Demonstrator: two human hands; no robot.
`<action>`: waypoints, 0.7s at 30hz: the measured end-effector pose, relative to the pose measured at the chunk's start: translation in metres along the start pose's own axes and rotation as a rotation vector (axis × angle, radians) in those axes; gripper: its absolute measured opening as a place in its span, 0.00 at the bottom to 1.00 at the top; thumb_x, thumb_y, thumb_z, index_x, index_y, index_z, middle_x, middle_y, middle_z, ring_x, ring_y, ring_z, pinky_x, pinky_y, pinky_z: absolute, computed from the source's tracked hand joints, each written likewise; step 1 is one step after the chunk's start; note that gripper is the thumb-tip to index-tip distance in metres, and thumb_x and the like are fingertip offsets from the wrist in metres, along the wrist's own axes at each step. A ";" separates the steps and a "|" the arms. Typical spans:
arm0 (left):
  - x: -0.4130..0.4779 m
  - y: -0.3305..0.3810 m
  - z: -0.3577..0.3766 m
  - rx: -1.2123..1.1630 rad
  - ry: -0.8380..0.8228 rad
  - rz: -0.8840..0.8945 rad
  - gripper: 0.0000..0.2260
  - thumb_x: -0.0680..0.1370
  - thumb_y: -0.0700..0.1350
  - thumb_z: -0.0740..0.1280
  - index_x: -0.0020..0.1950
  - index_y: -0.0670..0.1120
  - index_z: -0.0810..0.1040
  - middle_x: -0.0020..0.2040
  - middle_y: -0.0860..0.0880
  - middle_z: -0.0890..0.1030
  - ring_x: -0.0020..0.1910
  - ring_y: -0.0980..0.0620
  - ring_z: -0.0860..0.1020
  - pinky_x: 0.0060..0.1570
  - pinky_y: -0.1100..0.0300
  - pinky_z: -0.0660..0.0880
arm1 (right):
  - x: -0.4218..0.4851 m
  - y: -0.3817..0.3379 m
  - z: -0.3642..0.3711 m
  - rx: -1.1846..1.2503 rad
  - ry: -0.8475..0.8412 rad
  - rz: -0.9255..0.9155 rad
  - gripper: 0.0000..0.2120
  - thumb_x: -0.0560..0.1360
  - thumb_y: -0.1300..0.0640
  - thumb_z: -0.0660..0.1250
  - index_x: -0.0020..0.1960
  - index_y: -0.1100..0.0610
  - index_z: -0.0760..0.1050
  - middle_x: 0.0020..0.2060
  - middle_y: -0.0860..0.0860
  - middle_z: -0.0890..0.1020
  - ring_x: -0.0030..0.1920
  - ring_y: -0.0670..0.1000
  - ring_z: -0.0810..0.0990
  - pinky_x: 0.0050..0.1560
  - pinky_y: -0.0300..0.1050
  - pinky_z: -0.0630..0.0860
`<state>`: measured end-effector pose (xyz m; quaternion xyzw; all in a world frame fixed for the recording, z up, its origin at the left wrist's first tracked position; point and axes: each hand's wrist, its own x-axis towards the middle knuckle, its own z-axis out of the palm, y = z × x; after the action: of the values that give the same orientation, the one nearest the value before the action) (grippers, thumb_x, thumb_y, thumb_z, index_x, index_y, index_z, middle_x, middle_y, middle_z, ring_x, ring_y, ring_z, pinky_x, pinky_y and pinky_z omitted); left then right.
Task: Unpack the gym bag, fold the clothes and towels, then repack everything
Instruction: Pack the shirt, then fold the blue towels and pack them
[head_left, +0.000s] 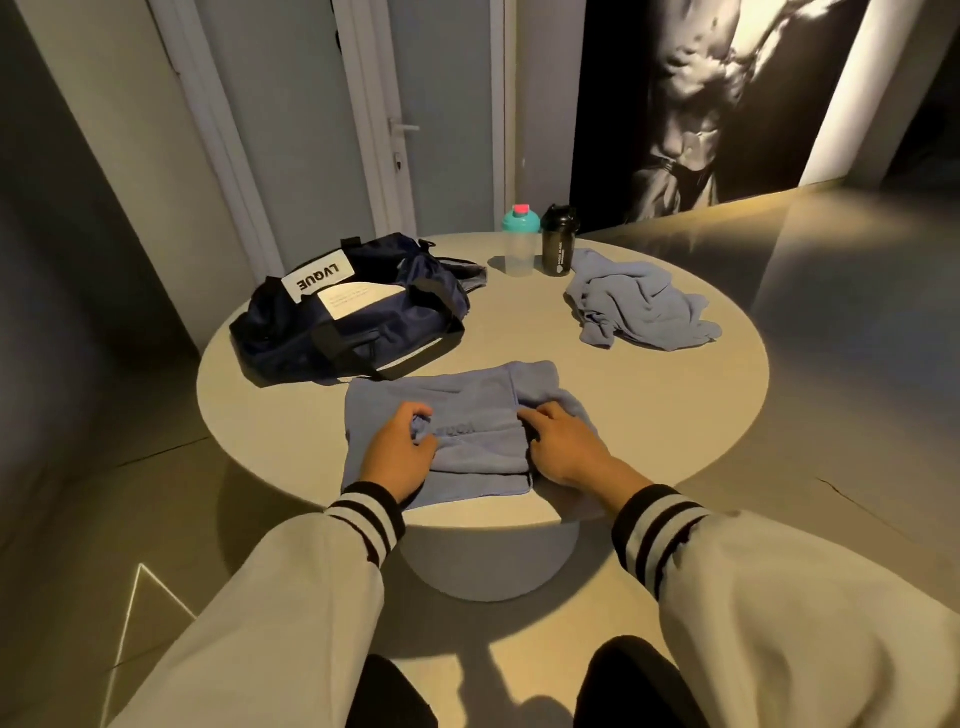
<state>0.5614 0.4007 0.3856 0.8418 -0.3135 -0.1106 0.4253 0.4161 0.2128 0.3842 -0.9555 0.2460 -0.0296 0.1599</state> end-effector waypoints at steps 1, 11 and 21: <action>0.005 0.005 0.006 -0.014 -0.006 0.013 0.08 0.83 0.43 0.64 0.61 0.49 0.73 0.51 0.47 0.79 0.50 0.48 0.78 0.46 0.58 0.72 | 0.000 0.010 -0.003 -0.021 0.013 0.027 0.25 0.83 0.51 0.56 0.79 0.48 0.59 0.75 0.54 0.65 0.71 0.60 0.68 0.69 0.55 0.67; 0.020 0.023 0.033 -0.153 0.037 0.080 0.08 0.83 0.50 0.62 0.53 0.51 0.80 0.50 0.47 0.82 0.49 0.47 0.79 0.46 0.57 0.76 | -0.002 0.013 -0.009 0.070 0.310 0.132 0.14 0.81 0.55 0.60 0.63 0.58 0.76 0.58 0.58 0.74 0.60 0.61 0.70 0.58 0.53 0.69; -0.009 -0.006 0.005 0.238 -0.098 0.079 0.22 0.82 0.48 0.63 0.76 0.53 0.68 0.69 0.45 0.73 0.69 0.42 0.68 0.68 0.49 0.69 | -0.030 -0.009 0.017 0.154 0.323 0.093 0.16 0.78 0.45 0.63 0.62 0.51 0.73 0.52 0.53 0.72 0.49 0.57 0.74 0.52 0.53 0.75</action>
<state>0.5548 0.4055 0.3773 0.8670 -0.3775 -0.0969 0.3106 0.3964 0.2395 0.3716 -0.9109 0.3095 -0.1941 0.1921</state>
